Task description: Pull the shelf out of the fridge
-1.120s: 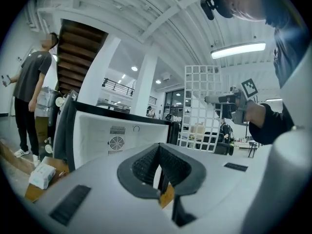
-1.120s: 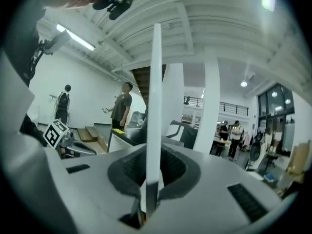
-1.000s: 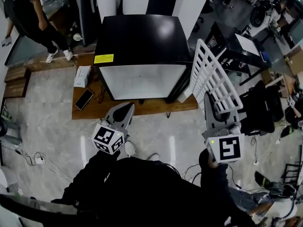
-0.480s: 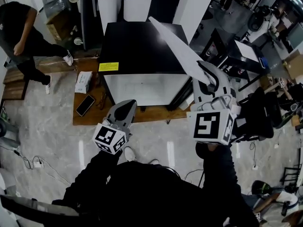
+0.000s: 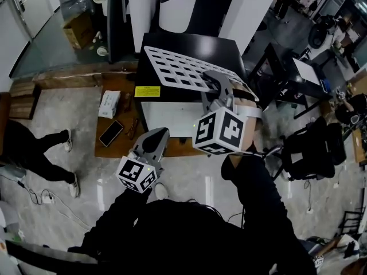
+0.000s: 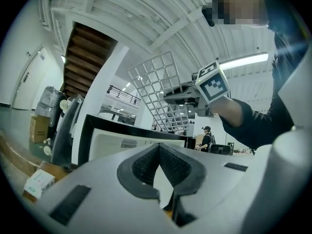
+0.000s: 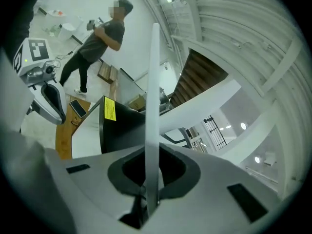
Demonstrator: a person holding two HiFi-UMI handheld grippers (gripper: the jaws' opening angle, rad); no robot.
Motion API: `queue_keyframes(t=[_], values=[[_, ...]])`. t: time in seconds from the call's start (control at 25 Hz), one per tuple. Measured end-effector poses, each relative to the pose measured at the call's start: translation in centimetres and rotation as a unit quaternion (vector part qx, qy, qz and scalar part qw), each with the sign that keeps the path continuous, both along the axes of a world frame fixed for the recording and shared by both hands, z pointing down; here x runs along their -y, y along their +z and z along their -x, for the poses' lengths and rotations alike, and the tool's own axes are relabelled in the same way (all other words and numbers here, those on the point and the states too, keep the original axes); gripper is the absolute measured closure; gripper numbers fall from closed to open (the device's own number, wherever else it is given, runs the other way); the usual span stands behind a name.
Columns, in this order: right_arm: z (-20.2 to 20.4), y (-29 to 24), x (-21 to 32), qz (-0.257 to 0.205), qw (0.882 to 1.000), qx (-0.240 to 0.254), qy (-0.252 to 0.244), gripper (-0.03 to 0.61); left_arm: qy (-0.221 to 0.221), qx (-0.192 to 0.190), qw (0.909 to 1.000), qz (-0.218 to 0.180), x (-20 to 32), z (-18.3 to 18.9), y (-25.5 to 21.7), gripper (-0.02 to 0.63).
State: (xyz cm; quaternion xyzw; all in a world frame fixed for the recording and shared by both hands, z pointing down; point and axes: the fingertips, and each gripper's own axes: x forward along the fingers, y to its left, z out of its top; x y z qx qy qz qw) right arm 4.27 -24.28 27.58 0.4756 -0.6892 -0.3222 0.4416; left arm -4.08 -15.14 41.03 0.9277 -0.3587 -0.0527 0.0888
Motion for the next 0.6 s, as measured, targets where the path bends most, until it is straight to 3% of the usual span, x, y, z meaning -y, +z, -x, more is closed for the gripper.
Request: queue_keyframes(t=[0.28, 0.6], values=[[2.7, 4.8, 4.1, 0.075, 0.995, -0.067, 0.006, 0.546, 0.007, -0.011, 0.9998, 0.016, 1.8, 1.5, 1.4, 0.607], [3.5, 8.0, 7.2, 0.125, 0.985, -0.117, 0.017, 0.535, 0.022, -0.018, 0.9992, 0.029, 3.9, 2.1, 2.3, 0.607]])
